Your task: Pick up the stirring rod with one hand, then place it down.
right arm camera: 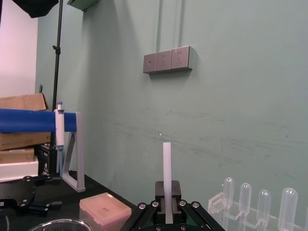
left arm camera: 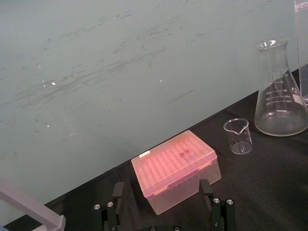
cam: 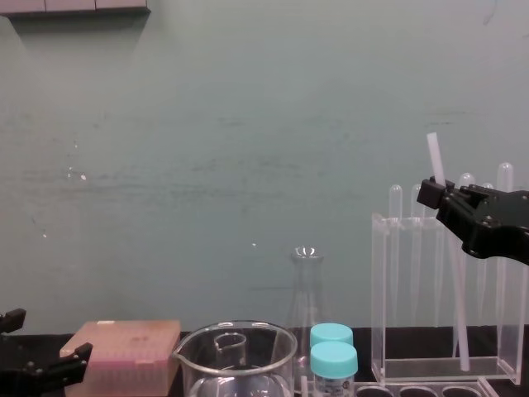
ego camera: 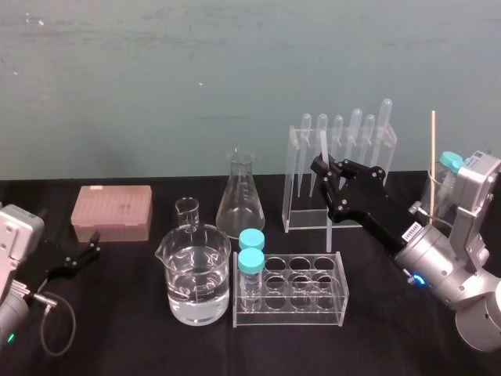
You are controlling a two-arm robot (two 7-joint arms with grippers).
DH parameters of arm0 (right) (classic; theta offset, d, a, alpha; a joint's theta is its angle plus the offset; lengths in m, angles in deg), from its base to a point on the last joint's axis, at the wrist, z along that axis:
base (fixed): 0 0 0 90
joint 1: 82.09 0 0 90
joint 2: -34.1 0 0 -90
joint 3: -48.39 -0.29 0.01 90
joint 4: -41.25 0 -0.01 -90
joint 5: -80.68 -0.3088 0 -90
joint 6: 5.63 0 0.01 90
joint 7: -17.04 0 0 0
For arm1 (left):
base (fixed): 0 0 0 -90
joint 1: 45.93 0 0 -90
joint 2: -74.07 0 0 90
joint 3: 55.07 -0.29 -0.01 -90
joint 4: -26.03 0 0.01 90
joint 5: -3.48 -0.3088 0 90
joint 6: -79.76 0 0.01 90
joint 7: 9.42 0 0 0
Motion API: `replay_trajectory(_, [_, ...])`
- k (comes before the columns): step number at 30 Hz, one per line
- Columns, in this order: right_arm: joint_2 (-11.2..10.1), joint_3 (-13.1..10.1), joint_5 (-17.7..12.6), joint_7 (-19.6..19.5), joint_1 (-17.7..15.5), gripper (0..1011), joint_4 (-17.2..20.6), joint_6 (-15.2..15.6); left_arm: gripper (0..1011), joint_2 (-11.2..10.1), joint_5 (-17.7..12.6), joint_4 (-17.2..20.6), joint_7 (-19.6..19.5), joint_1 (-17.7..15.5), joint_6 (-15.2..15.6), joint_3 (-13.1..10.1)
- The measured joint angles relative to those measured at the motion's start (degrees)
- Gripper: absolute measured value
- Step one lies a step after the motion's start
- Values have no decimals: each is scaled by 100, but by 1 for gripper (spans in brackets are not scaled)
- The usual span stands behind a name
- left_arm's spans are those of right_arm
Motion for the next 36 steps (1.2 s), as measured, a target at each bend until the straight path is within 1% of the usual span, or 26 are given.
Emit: replay_trajectory(36, [0, 0, 0, 0, 0, 70, 0, 0, 1000, 0, 0, 0, 0, 0, 0, 0])
